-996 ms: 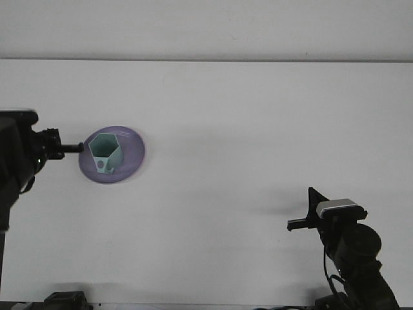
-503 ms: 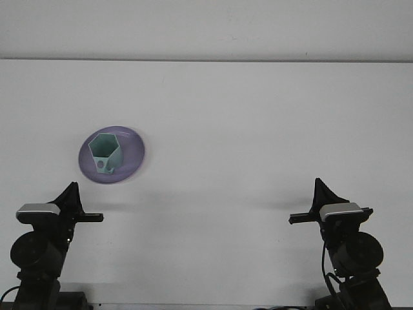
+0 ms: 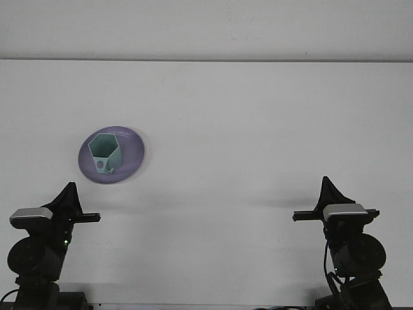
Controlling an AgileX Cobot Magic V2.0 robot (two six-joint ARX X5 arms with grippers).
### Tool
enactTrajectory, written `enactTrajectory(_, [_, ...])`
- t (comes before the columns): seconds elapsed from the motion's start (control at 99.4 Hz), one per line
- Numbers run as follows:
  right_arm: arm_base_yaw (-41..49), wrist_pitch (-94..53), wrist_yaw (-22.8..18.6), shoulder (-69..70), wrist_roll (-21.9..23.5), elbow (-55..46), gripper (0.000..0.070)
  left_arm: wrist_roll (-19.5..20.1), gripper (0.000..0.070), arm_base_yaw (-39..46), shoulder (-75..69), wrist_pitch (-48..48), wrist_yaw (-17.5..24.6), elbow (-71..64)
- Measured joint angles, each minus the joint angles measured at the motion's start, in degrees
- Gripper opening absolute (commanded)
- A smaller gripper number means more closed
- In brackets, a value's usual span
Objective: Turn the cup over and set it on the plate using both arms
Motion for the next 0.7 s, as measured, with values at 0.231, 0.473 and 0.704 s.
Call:
enactTrajectory(0.231, [0.00, 0.00, 0.02, 0.00, 0.00, 0.00, 0.0001, -0.17, 0.0013, 0.00, 0.00, 0.00, 0.00, 0.00])
enactTrajectory(0.473, [0.00, 0.00, 0.02, 0.00, 0.00, 0.00, 0.0001, 5.01, 0.0014, 0.00, -5.20, 9.11, -0.26, -5.88])
enactTrajectory(0.704, [0.00, 0.00, 0.02, 0.00, -0.02, 0.00, 0.0001, 14.78, 0.0014, -0.37, -12.37, 13.33, -0.35, -20.20])
